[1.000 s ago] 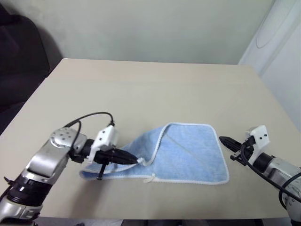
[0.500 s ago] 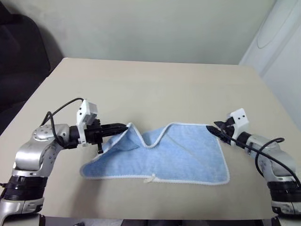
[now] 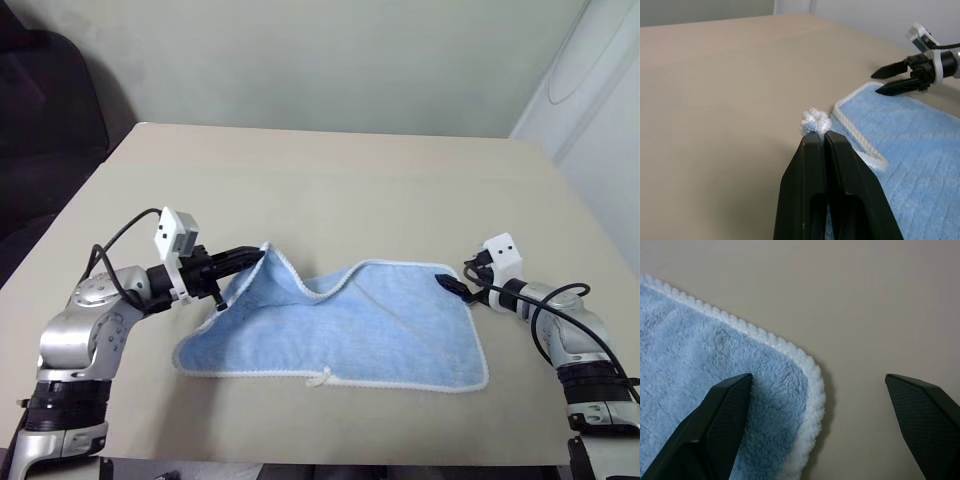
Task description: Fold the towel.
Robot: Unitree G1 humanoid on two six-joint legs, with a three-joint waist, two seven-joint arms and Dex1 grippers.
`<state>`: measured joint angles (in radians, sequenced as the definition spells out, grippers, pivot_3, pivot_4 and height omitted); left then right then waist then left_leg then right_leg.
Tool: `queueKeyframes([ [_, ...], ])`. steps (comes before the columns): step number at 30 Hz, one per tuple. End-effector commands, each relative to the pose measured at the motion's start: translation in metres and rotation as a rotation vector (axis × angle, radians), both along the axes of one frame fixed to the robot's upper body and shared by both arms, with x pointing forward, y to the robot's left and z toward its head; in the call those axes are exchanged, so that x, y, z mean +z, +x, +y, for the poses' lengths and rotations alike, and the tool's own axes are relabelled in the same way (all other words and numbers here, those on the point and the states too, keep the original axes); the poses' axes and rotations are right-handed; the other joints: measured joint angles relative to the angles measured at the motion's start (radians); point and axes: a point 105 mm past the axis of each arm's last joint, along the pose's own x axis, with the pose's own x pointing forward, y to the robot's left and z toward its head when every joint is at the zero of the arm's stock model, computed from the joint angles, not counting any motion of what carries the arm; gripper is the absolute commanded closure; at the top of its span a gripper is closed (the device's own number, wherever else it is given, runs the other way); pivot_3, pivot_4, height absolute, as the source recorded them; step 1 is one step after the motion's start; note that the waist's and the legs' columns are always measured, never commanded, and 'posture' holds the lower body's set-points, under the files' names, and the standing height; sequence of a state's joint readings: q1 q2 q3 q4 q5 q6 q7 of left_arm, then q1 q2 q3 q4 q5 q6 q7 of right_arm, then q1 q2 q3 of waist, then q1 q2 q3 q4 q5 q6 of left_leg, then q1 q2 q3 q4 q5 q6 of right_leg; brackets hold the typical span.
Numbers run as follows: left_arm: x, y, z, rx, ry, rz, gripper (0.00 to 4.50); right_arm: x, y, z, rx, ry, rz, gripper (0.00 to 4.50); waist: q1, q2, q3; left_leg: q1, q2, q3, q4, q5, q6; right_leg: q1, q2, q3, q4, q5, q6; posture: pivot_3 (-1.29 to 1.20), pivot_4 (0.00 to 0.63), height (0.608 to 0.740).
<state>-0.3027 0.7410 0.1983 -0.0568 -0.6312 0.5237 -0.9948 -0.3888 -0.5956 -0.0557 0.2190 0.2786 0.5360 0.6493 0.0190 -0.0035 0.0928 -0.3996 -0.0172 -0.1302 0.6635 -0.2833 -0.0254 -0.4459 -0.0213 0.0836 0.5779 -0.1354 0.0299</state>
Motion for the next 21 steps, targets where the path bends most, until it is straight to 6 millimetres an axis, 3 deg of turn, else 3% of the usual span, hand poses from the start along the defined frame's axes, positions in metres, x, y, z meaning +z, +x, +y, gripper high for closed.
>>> queueKeyframes([
  [1,0.015,0.001,0.001,0.007,-0.020,-0.055,4.50,0.007,0.003,0.008,0.041,0.008,-0.027,0.02,0.000,0.000,0.000,0.000,0.000,0.000,0.000,0.000,0.000,0.000,0.000,0.000,0.000,0.000,0.000,0.00,0.150,0.740],
  [2,0.015,0.001,0.001,0.008,-0.021,-0.055,4.50,0.006,0.003,0.009,0.046,0.006,-0.027,0.02,0.000,0.000,0.000,0.000,0.000,0.000,0.000,0.000,0.000,0.000,0.000,0.000,0.000,0.000,0.000,0.00,0.150,0.740],
  [5,0.014,0.002,0.001,0.010,-0.021,-0.054,4.50,0.005,0.001,0.012,0.063,0.002,-0.022,0.58,0.000,0.000,0.000,0.000,0.000,0.000,0.000,0.000,0.000,0.000,0.000,0.000,0.000,0.000,0.000,0.00,0.150,0.740],
  [16,0.011,0.005,0.002,0.021,-0.026,-0.052,4.50,0.005,-0.008,0.014,0.106,-0.014,-0.017,4.48,0.000,-0.001,0.000,0.000,0.000,0.000,0.000,0.000,0.000,0.000,0.000,0.000,0.000,0.000,0.000,0.00,0.150,0.740],
  [21,0.008,0.005,0.004,0.032,-0.025,-0.046,4.50,0.007,-0.013,0.014,0.120,-0.016,-0.025,4.48,0.001,-0.001,0.000,0.000,0.000,0.000,0.000,0.000,0.000,0.001,0.000,0.000,0.000,0.000,0.000,0.00,0.150,0.740],
])
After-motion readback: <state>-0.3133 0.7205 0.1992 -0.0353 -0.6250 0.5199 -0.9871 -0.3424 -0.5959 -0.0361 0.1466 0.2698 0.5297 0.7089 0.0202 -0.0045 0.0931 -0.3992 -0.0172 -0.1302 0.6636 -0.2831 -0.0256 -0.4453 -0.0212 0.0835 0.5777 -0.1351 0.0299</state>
